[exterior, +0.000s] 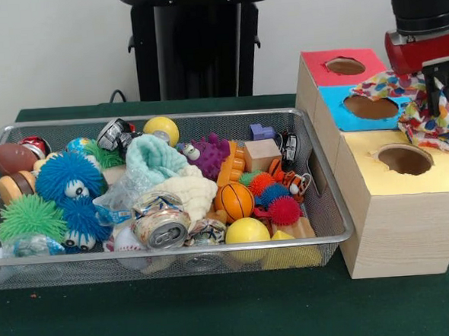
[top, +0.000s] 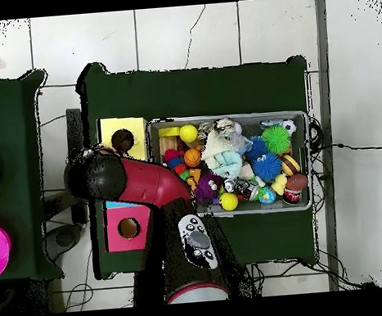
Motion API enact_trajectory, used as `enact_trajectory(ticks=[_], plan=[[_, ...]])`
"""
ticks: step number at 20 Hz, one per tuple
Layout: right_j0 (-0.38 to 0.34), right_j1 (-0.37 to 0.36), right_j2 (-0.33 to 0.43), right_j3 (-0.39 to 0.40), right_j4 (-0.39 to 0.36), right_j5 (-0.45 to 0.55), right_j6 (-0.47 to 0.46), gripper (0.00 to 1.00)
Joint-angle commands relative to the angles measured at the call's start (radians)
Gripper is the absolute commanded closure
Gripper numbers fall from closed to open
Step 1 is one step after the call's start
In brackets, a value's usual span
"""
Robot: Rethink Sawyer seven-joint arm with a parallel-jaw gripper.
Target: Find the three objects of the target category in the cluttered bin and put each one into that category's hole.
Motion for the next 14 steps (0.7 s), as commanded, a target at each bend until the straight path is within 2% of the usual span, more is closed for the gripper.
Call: enact_trajectory(ticks=[1, 8, 14], plan=[[-0.053, 0.04, -0.041, -0.067, -0.033, -0.001, 0.154, 1.0], [-0.053, -0.005, -0.057, -0.074, -0.033, 0.09, 0.164, 1.0], [-0.052, 0.041, -0.06, -0.078, -0.05, 0.021, 0.149, 1.0]])
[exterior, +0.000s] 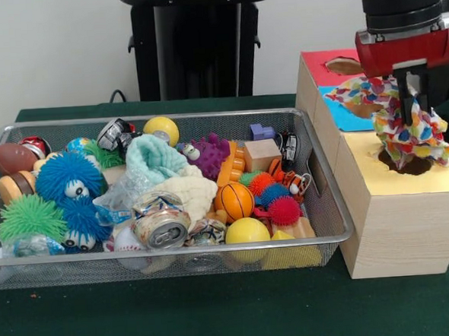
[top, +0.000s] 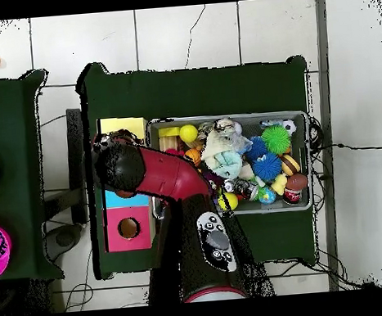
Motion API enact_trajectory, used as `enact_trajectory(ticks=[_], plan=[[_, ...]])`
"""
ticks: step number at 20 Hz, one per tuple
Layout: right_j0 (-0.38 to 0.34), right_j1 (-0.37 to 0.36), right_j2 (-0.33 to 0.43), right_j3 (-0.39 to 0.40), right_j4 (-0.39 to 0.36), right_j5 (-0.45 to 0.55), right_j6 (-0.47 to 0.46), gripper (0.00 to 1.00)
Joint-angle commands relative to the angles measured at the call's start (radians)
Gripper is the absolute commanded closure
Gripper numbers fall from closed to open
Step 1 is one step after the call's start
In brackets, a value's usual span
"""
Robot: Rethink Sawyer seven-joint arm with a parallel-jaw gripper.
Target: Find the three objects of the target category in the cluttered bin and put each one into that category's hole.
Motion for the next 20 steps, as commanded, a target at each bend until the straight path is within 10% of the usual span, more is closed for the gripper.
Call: enact_trajectory(ticks=[1, 20], plan=[[-0.02, 0.052, -0.017, -0.034, -0.039, 0.011, 0.155, 1.0], [0.036, 0.155, -0.05, -0.053, -0.041, -0.079, 0.197, 1.0]])
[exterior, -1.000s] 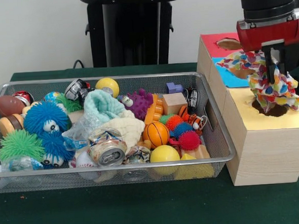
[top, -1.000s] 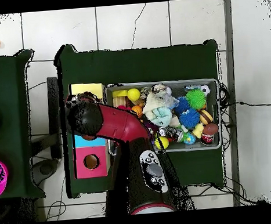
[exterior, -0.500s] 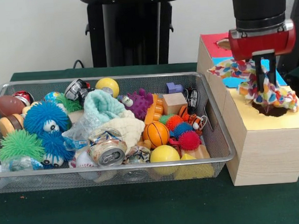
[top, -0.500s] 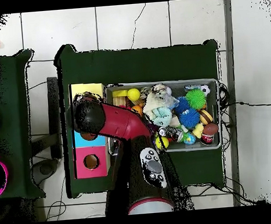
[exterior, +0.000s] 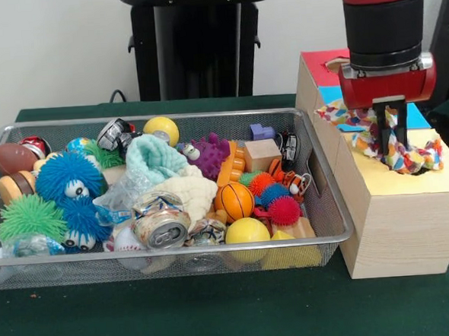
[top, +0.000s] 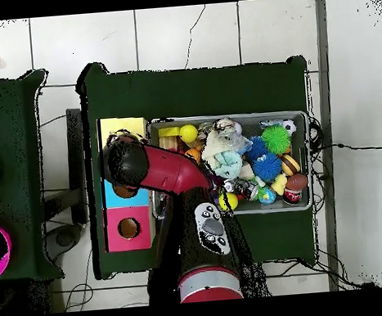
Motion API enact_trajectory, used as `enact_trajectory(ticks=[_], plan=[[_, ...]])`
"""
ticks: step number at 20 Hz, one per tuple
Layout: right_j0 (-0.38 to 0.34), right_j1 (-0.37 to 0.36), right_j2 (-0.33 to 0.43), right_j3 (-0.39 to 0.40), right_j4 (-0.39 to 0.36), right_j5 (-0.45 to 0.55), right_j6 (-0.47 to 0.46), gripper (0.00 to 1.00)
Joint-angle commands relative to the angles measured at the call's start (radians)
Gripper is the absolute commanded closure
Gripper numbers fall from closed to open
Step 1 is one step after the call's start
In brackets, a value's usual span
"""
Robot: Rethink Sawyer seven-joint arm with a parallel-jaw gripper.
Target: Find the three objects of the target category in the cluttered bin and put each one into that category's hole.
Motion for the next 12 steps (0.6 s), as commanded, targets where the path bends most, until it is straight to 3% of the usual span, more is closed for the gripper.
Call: enact_trajectory(ticks=[1, 12], plan=[[0.011, 0.06, 0.001, -0.003, -0.017, -0.065, 0.201, 1.0], [0.084, 0.121, -0.027, -0.073, 0.048, -0.065, 0.265, 1.0]])
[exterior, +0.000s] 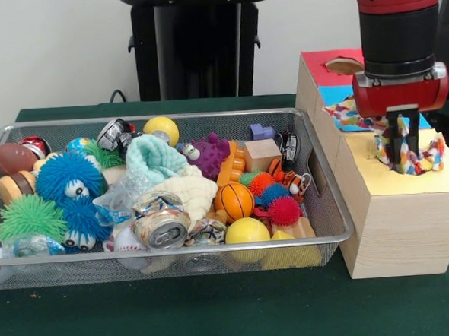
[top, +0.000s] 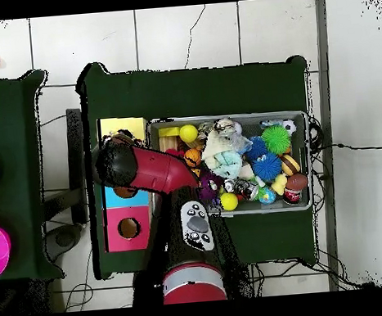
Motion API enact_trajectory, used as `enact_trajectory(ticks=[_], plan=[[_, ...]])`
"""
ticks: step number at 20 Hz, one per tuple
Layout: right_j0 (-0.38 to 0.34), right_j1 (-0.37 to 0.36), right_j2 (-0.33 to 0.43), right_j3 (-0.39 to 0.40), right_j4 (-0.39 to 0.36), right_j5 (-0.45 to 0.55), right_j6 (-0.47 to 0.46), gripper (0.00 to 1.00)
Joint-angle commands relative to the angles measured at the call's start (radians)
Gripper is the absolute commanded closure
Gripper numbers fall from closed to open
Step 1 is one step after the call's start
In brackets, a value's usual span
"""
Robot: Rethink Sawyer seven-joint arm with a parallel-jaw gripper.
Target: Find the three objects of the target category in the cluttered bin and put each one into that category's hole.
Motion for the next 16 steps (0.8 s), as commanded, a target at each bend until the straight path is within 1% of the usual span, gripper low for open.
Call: enact_trajectory(ticks=[1, 2, 3, 6, 7, 12, 16], plan=[[0.033, 0.093, -0.002, -0.045, 0.043, -0.042, 0.266, 1.0], [0.038, 0.104, -0.006, -0.05, 0.045, -0.051, 0.268, 1.0], [0.047, 0.126, -0.021, -0.08, 0.045, -0.044, 0.262, 1.0], [0.051, 0.164, -0.03, -0.097, 0.04, -0.073, 0.252, 1.0], [0.05, 0.169, -0.023, -0.086, 0.037, -0.094, 0.251, 1.0], [0.046, 0.195, -0.02, -0.089, 0.026, -0.125, 0.239, 1.0], [0.043, 0.199, -0.022, -0.086, 0.024, -0.15, 0.237, 1.0]])
